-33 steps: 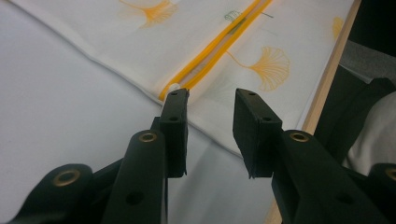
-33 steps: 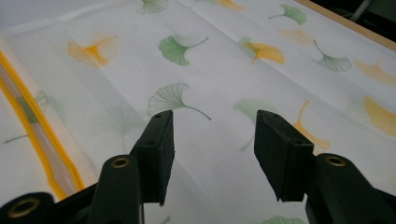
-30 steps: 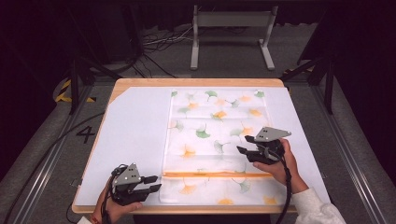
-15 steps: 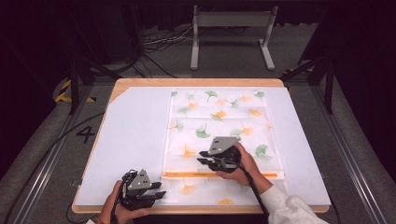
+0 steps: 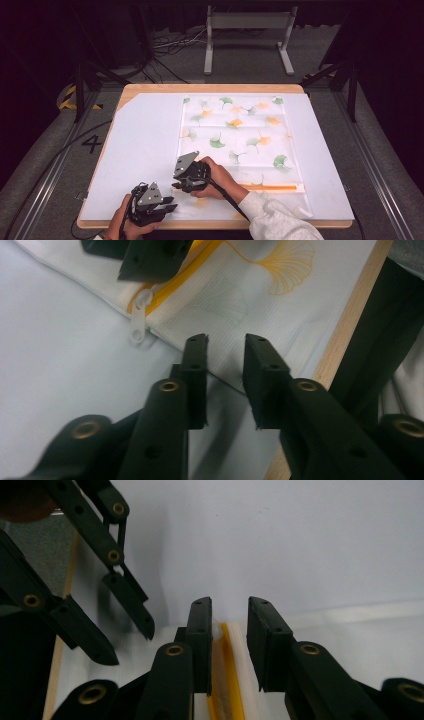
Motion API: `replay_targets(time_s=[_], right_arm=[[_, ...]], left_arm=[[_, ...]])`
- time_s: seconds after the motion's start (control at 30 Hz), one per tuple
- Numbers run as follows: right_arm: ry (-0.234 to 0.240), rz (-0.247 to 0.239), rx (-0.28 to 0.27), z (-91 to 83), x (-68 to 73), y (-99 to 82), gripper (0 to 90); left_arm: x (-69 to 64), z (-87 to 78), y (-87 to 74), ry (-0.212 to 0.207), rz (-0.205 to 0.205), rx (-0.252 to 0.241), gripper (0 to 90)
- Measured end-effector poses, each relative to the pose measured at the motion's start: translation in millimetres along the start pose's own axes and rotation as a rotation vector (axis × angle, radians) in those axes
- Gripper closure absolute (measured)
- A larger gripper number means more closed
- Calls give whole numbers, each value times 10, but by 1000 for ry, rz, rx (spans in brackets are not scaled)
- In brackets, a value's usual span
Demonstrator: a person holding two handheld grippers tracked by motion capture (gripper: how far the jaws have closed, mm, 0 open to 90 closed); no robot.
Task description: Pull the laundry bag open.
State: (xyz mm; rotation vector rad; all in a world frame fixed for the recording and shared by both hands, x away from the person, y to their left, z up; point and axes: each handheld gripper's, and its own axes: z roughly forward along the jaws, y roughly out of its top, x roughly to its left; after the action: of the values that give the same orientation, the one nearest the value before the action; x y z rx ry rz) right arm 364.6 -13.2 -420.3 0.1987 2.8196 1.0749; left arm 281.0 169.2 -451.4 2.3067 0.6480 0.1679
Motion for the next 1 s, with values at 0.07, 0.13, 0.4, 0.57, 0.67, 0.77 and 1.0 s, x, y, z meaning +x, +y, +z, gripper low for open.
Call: replay_targets(time_s=[0.07,0.13,0.4,0.57,0.67,0.77,1.0], right_arm=[[26,-1,4,47,0,46,720],[34,-5,15,76,4,65,720],[63,-26,122,290,37,148,710],[55,-35,130,324,42,162,823],[50,-25,120,313,34,157,837],[48,-19,94,267,12,138,841],[53,23,38,178,-14,115,836]], left_arm=[[5,2,-1,-4,3,-4,771],[2,0,0,-4,3,-1,776],[-2,1,-6,-4,-8,-7,783],[6,0,-9,-9,-12,-9,784],[8,2,-11,-9,-12,-12,784],[11,3,-13,-11,-16,-13,784],[18,3,-11,-17,-22,-11,784]])
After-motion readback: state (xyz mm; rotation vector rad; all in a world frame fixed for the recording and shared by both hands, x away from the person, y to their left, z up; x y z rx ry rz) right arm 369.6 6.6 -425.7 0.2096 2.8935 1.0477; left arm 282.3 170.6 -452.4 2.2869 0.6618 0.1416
